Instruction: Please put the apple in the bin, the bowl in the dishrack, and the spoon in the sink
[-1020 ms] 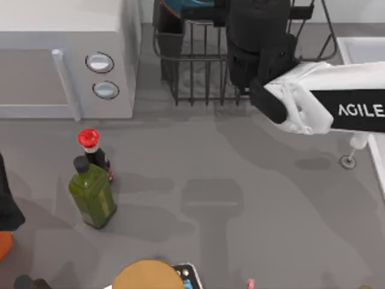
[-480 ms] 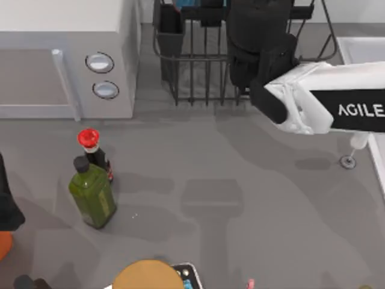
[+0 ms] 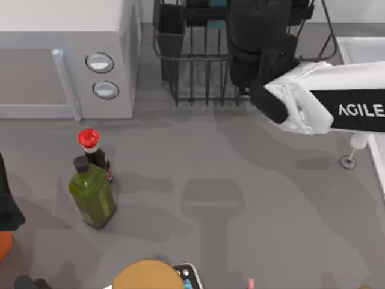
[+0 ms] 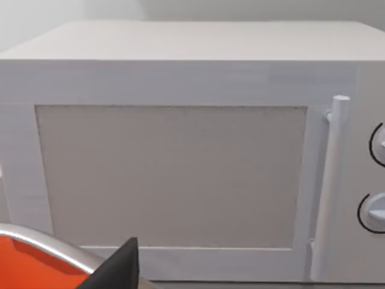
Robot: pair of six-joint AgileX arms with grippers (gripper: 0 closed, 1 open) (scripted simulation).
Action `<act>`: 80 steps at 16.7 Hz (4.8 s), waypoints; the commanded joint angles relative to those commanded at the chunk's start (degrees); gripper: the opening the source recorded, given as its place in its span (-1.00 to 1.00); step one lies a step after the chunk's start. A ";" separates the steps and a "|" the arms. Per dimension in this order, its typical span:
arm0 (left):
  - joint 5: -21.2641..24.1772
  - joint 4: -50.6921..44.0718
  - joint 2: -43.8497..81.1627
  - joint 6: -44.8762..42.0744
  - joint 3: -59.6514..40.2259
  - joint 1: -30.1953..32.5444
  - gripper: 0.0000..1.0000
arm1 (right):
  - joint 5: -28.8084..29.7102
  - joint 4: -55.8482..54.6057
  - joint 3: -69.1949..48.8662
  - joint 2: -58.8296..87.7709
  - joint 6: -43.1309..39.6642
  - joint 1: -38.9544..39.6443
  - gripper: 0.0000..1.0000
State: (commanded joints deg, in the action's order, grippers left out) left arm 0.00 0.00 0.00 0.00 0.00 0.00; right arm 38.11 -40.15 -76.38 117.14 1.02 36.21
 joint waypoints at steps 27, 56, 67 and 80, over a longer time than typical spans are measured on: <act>0.00 0.00 0.00 0.00 0.00 0.00 1.00 | -34.04 35.95 68.44 -108.35 -0.91 -32.53 1.00; 0.00 0.00 0.00 0.00 0.00 0.00 1.00 | -37.90 84.16 42.36 -62.73 -95.16 -52.12 1.00; 0.00 0.00 0.00 0.00 0.00 0.00 1.00 | -37.86 101.58 28.98 -41.36 -133.07 -58.49 1.00; 0.00 0.00 0.00 0.00 0.00 0.00 1.00 | -37.89 81.74 39.33 -32.50 -132.76 -58.34 1.00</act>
State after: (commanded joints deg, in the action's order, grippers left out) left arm 0.00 0.00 0.00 0.00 0.00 0.00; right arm 0.23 41.59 -37.04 84.64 -131.74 -22.12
